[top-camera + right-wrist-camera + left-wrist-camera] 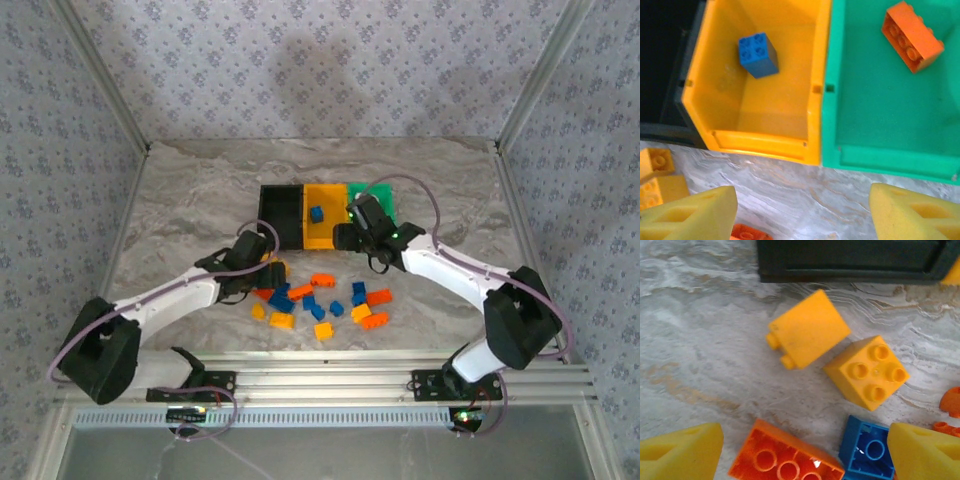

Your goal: Sort the legos into containers by color

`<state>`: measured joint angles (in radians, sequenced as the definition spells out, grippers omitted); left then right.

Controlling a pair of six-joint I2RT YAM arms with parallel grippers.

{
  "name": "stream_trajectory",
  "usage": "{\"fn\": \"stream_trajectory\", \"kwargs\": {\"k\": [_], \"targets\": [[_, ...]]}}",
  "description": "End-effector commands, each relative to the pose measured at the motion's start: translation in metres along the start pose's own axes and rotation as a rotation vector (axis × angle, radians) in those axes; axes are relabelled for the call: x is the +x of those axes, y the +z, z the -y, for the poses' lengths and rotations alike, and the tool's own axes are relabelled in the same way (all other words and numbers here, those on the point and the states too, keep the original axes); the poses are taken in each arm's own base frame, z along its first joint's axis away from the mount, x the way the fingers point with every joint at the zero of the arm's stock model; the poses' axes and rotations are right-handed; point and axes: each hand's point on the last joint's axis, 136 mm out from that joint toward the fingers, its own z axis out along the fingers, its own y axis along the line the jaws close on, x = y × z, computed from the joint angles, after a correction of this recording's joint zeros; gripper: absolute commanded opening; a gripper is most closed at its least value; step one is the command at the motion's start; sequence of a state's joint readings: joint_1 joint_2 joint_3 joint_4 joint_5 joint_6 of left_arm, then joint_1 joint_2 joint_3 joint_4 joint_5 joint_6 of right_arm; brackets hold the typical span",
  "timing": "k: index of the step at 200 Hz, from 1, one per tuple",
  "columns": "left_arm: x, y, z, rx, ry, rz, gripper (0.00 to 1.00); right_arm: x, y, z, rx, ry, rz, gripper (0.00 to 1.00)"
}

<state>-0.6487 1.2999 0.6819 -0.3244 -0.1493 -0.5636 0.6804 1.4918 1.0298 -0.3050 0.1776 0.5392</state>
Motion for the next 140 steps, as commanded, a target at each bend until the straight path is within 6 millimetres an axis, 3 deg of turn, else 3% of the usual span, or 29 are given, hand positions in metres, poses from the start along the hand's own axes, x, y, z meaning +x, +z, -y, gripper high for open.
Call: {"fn": "stream_trajectory", "kwargs": {"k": [1, 97, 140], "targets": [[-0.034, -0.007, 0.022, 0.004, 0.049, 0.125, 0.84, -0.014, -0.017, 0.005, -0.002, 0.035, 0.079, 0.72], [-0.034, 0.034, 0.033, -0.081, 0.103, 0.139, 0.75, -0.015, -0.042, 0.028, -0.023, 0.089, 0.153, 0.73], [-0.031, 0.041, 0.037, -0.076, 0.112, 0.15, 0.65, -0.017, -0.053, 0.034, -0.025, 0.098, 0.192, 0.74]]}}
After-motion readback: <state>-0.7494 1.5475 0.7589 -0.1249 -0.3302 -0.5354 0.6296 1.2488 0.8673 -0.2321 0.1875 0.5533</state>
